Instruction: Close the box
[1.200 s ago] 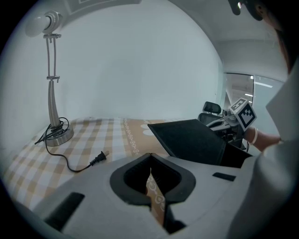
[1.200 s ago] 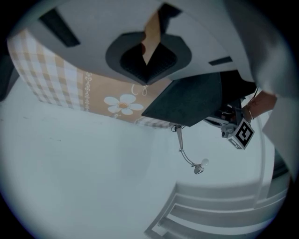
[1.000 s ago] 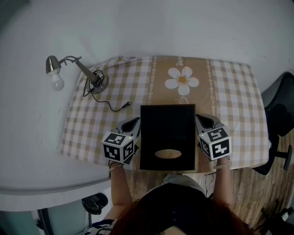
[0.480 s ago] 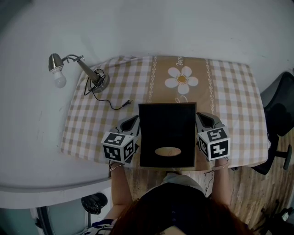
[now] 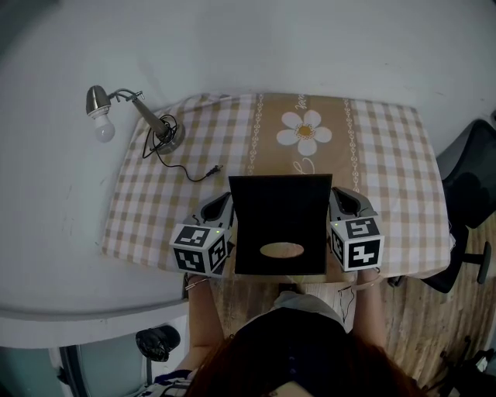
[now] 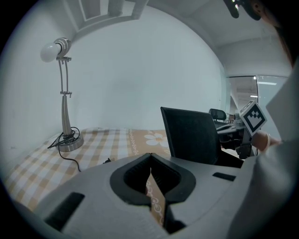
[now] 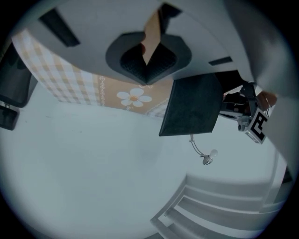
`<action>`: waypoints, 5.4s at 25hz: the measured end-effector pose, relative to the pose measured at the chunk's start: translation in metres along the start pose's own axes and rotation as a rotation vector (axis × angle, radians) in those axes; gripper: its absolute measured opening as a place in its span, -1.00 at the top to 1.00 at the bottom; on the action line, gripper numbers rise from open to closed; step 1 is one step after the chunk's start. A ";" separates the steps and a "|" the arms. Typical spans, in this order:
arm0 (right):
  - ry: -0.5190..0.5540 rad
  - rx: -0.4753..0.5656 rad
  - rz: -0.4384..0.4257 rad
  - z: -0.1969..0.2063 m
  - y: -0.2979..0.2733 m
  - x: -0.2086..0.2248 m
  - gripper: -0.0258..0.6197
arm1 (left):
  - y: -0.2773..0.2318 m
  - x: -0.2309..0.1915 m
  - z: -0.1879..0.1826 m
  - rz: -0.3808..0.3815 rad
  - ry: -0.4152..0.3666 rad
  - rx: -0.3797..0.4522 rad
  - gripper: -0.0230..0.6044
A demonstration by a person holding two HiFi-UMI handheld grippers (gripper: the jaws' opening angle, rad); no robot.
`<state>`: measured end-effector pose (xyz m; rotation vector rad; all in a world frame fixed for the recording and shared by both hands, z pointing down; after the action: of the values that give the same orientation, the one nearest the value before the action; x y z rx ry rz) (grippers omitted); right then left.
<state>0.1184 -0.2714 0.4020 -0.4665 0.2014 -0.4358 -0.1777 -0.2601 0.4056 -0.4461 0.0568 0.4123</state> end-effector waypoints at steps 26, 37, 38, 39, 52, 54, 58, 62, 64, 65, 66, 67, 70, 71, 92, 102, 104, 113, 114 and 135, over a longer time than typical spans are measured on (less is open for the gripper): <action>-0.060 0.064 0.100 0.010 0.029 -0.015 0.87 | 0.028 0.015 0.010 -0.060 0.031 0.071 0.84; -0.088 0.068 0.122 0.017 0.037 -0.020 0.87 | 0.037 0.021 0.019 -0.079 0.045 0.094 0.84; -0.090 0.067 0.123 0.017 0.038 -0.021 0.87 | 0.038 0.021 0.019 -0.081 0.047 0.094 0.84; -0.092 0.065 0.124 0.018 0.038 -0.022 0.87 | 0.038 0.021 0.019 -0.082 0.049 0.094 0.84; -0.151 0.055 0.137 0.028 0.045 -0.027 0.87 | 0.045 0.025 0.028 -0.094 0.061 0.089 0.84; -0.154 0.051 0.138 0.029 0.045 -0.028 0.87 | 0.046 0.025 0.030 -0.092 0.066 0.088 0.84; -0.159 0.045 0.140 0.031 0.047 -0.029 0.87 | 0.047 0.027 0.032 -0.097 0.062 0.081 0.84; -0.169 0.040 0.139 0.036 0.048 -0.031 0.87 | 0.050 0.029 0.036 -0.102 0.063 0.077 0.84; -0.169 0.033 0.137 0.038 0.049 -0.031 0.87 | 0.051 0.030 0.038 -0.102 0.062 0.071 0.84; -0.169 0.030 0.136 0.039 0.049 -0.032 0.87 | 0.051 0.031 0.038 -0.101 0.060 0.068 0.84; -0.169 0.025 0.134 0.039 0.049 -0.033 0.87 | 0.051 0.031 0.038 -0.101 0.058 0.065 0.84; -0.168 0.021 0.133 0.040 0.049 -0.034 0.87 | 0.052 0.031 0.038 -0.101 0.057 0.062 0.84; -0.164 0.012 0.131 0.042 0.050 -0.037 0.87 | 0.053 0.031 0.040 -0.099 0.051 0.054 0.84; -0.163 0.009 0.128 0.043 0.050 -0.037 0.87 | 0.053 0.031 0.041 -0.098 0.048 0.051 0.84; -0.132 0.005 0.105 0.050 0.065 -0.048 0.87 | 0.065 0.039 0.054 -0.045 0.033 0.022 0.83; -0.119 0.006 0.110 0.052 0.074 -0.057 0.86 | 0.079 0.044 0.055 -0.021 0.031 0.037 0.83; -0.117 0.005 0.112 0.053 0.077 -0.059 0.86 | 0.082 0.045 0.056 -0.016 0.030 0.039 0.83; -0.109 -0.001 0.124 0.057 0.089 -0.067 0.86 | 0.093 0.053 0.061 0.009 0.018 0.044 0.83; -0.106 -0.003 0.125 0.057 0.091 -0.067 0.86 | 0.094 0.054 0.061 0.012 0.017 0.044 0.83; -0.106 -0.014 0.130 0.070 0.115 -0.085 0.86 | 0.117 0.062 0.078 0.024 0.018 0.026 0.83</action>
<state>0.1047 -0.1132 0.4162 -0.4859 0.1316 -0.2815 -0.1700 -0.1073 0.4193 -0.4242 0.0845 0.4309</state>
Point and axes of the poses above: the fingertips, and each gripper's own axes: y backward along the fingers, x to its right, z out of its underside, the point moved 8 cm from there along y, backward along the fingers, and after that the axes turned 5 degrees about y, right-handed, at the moved point
